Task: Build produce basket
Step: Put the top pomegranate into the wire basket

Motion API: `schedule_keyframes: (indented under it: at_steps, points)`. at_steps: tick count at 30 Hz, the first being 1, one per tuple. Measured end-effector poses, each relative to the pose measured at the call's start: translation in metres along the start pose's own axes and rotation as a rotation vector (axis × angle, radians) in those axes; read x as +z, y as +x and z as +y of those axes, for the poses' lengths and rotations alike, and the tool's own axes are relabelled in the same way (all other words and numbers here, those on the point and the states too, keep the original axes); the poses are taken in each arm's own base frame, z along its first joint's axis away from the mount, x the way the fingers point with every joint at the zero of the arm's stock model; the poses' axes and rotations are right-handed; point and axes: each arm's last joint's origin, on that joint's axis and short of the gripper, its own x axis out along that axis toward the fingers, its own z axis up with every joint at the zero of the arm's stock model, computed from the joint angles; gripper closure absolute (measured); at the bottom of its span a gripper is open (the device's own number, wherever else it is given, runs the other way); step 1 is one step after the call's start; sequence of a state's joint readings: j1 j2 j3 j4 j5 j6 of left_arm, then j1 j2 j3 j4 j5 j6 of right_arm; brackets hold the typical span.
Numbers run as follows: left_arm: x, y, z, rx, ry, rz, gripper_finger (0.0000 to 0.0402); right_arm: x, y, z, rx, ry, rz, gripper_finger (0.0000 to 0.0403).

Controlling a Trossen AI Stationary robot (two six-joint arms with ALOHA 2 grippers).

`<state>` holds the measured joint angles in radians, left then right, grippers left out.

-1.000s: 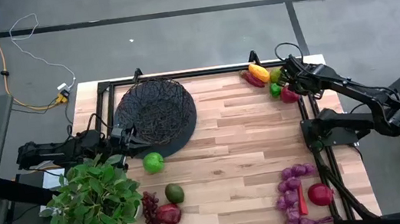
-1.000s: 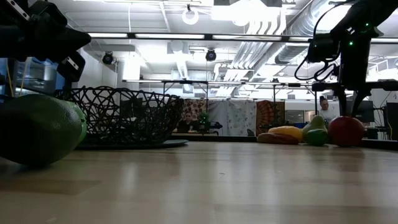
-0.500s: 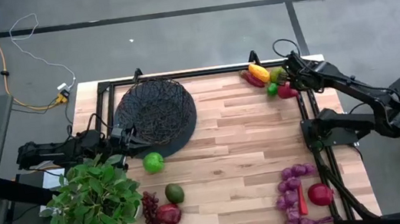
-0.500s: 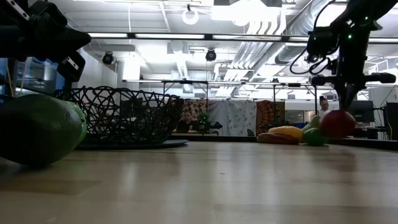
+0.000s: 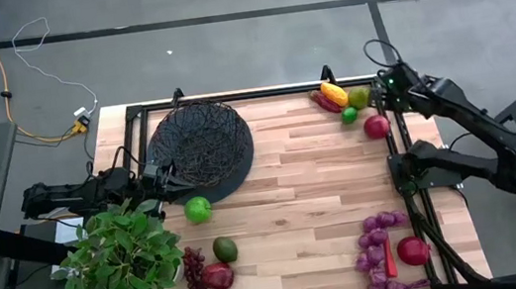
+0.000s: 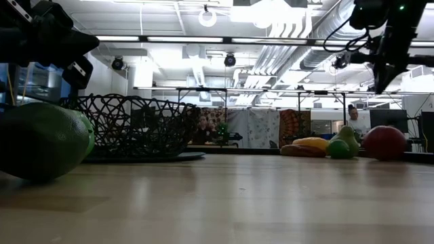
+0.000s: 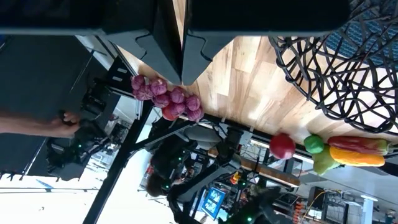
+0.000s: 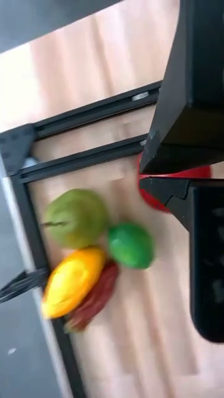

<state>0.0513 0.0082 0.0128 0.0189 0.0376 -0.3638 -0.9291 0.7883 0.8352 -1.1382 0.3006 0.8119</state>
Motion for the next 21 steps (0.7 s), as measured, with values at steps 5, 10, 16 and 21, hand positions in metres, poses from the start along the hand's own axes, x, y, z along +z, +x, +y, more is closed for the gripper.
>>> schedule_keyframes:
  at_steps: [5, 10, 16, 21]
  points:
    - [0.000, 0.000, 0.000, 0.001, 0.000, 0.000, 0.0401, -0.004, 0.000, -0.002, -0.001, 0.032, 0.060, 0.0403]
    - [0.000, 0.000, 0.000, 0.000, 0.000, 0.000, 0.0401, -0.002, 0.001, 0.001, 0.017, 0.027, 0.053, 0.0377]
    - [0.000, 0.000, 0.000, 0.000, 0.000, 0.000, 0.0401, -0.014, 0.022, -0.002, -0.041, 0.086, 0.129, 0.0267]
    - [0.000, 0.000, 0.000, 0.000, 0.000, 0.000, 0.0401, -0.029, 0.043, -0.008, -0.103, 0.249, 0.171, 0.0169]
